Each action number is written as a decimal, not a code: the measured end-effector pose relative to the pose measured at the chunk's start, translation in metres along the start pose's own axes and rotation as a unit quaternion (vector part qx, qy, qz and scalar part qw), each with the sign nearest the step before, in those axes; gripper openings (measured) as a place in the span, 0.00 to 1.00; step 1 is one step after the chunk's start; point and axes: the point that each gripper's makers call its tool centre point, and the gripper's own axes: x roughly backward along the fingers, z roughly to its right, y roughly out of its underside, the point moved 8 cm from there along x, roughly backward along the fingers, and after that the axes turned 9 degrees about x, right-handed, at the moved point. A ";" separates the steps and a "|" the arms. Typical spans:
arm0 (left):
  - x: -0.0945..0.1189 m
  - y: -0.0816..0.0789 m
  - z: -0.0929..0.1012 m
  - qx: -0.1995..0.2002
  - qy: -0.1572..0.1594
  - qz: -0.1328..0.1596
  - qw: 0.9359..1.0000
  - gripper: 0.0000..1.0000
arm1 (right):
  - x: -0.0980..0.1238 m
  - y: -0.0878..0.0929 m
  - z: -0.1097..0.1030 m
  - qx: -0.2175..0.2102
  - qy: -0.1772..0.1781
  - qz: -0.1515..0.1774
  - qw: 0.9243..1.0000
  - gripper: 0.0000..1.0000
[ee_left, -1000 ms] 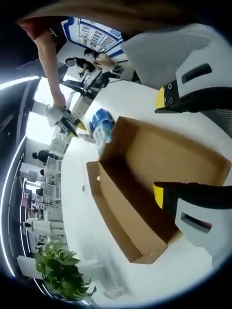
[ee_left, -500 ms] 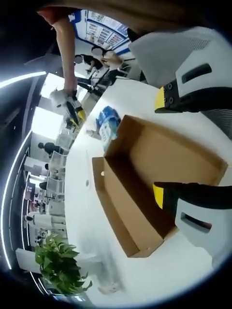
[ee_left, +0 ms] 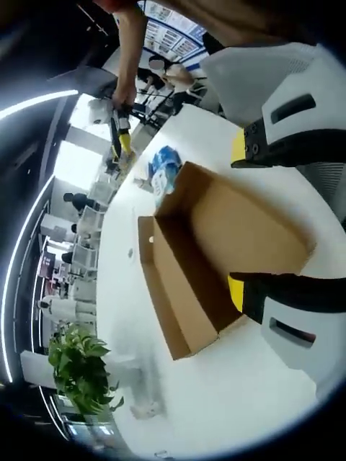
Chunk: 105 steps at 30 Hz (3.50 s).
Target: Operate the shoe box by opening the lid, removing the specified soft item, and placing it in the target area until the item is outside and the box remains undamaged.
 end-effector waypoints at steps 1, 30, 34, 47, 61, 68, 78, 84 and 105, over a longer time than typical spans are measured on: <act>0.001 0.000 -0.001 0.001 -0.002 0.001 1.000 0.58 | 0.001 -0.001 -0.003 -0.003 0.001 0.005 1.000 0.48; 0.017 0.015 -0.029 0.056 -0.142 0.024 0.988 0.61 | 0.018 0.034 -0.086 -0.101 0.003 0.075 0.992 0.57; 0.019 0.015 -0.030 0.059 -0.154 0.028 0.986 0.67 | 0.017 0.034 -0.090 -0.105 0.003 0.078 0.991 0.59; 0.021 0.020 -0.043 0.077 -0.176 0.031 0.981 0.66 | 0.006 0.044 -0.103 -0.110 -0.009 0.077 0.991 0.64; -0.004 0.037 -0.047 0.130 -0.192 -0.004 0.973 0.62 | -0.011 0.039 -0.118 -0.119 -0.025 0.078 0.989 0.64; -0.014 0.040 -0.048 0.147 -0.208 -0.026 0.967 0.56 | -0.032 0.020 -0.122 -0.115 -0.037 0.083 0.989 0.63; -0.027 0.052 -0.053 0.185 -0.223 -0.050 0.956 0.43 | -0.066 -0.017 -0.106 -0.104 -0.040 0.082 0.990 0.61; -0.032 0.061 -0.060 0.236 -0.220 -0.050 0.945 0.30 | -0.085 -0.029 -0.094 -0.110 -0.041 0.070 0.991 0.60; -0.031 0.061 -0.070 0.238 -0.272 -0.013 0.932 0.16 | -0.154 -0.068 -0.063 -0.105 -0.040 0.031 0.993 0.54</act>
